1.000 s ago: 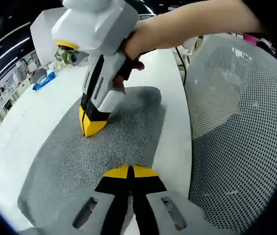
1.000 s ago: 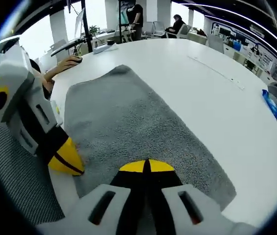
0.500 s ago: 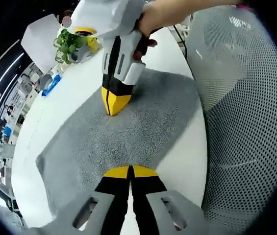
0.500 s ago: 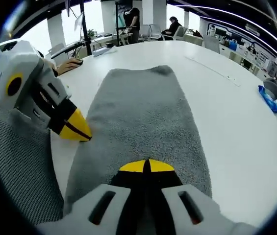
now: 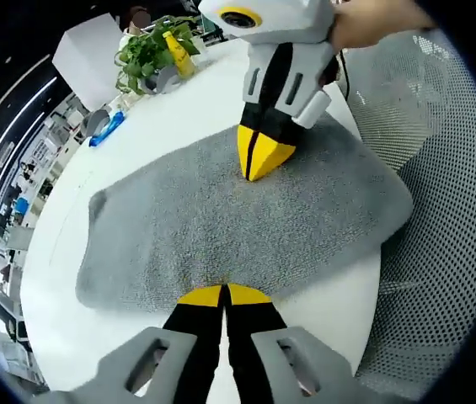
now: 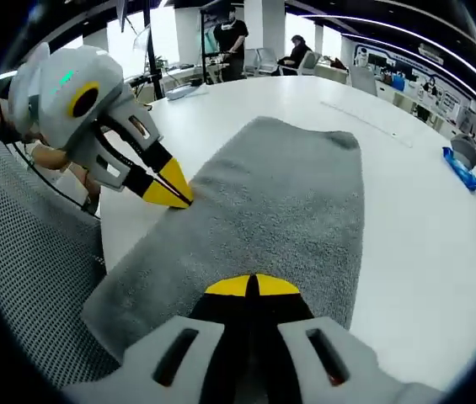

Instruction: Fold the towel on the table until its edges align and the towel forms a compact rectangular stack.

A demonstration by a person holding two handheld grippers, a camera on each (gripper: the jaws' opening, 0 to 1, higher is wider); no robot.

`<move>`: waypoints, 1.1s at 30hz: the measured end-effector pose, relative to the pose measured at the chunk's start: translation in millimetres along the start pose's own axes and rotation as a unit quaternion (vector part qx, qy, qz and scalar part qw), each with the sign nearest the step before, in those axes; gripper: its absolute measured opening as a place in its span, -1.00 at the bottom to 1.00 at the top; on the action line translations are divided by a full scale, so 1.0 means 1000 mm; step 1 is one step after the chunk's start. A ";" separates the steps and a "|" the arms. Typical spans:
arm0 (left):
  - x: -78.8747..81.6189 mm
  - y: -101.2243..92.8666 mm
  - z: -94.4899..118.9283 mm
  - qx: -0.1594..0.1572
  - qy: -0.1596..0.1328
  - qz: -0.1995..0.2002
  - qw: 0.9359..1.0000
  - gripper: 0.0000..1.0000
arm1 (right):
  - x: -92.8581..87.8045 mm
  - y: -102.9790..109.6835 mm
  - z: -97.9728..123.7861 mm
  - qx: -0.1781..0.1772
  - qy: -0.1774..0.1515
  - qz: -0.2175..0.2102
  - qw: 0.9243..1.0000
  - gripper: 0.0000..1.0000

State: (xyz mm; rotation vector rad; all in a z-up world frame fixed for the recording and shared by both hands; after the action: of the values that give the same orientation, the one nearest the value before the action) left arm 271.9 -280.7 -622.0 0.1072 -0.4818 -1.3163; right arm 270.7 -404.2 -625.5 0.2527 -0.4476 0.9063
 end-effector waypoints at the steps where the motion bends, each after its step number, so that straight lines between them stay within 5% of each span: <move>1: -0.001 0.001 0.000 0.001 0.001 0.001 1.000 -0.99 | 0.000 0.001 -0.001 0.001 -0.001 0.000 1.000 -1.00; 11: -0.008 0.009 -0.001 0.002 0.004 0.030 1.000 -0.99 | 0.003 0.011 -0.002 0.008 -0.001 0.004 1.000 -1.00; 14: -0.007 0.009 0.001 -0.026 0.006 0.067 0.997 -0.99 | 0.003 0.010 -0.002 0.016 -0.004 -0.013 1.000 -1.00; 16: -0.005 0.014 0.006 -0.037 -0.006 0.067 0.997 -0.97 | 0.005 0.013 -0.001 0.021 -0.010 0.016 1.000 -1.00; 18: 0.007 0.018 0.019 -0.042 -0.061 0.091 0.993 -0.87 | 0.007 0.011 0.003 0.003 -0.009 0.043 0.999 -1.00; 24: 0.025 0.009 0.041 -0.054 -0.105 0.102 0.988 -0.85 | 0.036 -0.012 0.028 -0.018 -0.120 -0.022 0.992 -1.00; 29: 0.037 -0.018 0.025 -0.098 -0.092 0.096 0.986 -0.90 | 0.015 -0.031 0.025 -0.061 -0.078 -0.028 0.995 -1.00; 33: 0.032 -0.034 0.010 -0.107 -0.054 0.060 0.991 -0.90 | 0.006 -0.022 0.015 -0.036 -0.053 -0.013 0.998 -1.00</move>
State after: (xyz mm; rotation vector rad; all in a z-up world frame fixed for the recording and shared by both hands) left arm 242.8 -318.1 -615.8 -0.1702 -0.4286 -1.2511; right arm 288.0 -418.8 -610.3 0.2420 -0.5733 0.8526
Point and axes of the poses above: the point that each gripper's makers call its tool centre point, and the gripper's own axes: z roughly backward along the fingers, y roughly to its left, x roughly out of its top, the point moved 4 cm from there along z, roughly backward along the fingers, and after that the axes turned 15 degrees about y, right-handed, at the moved point
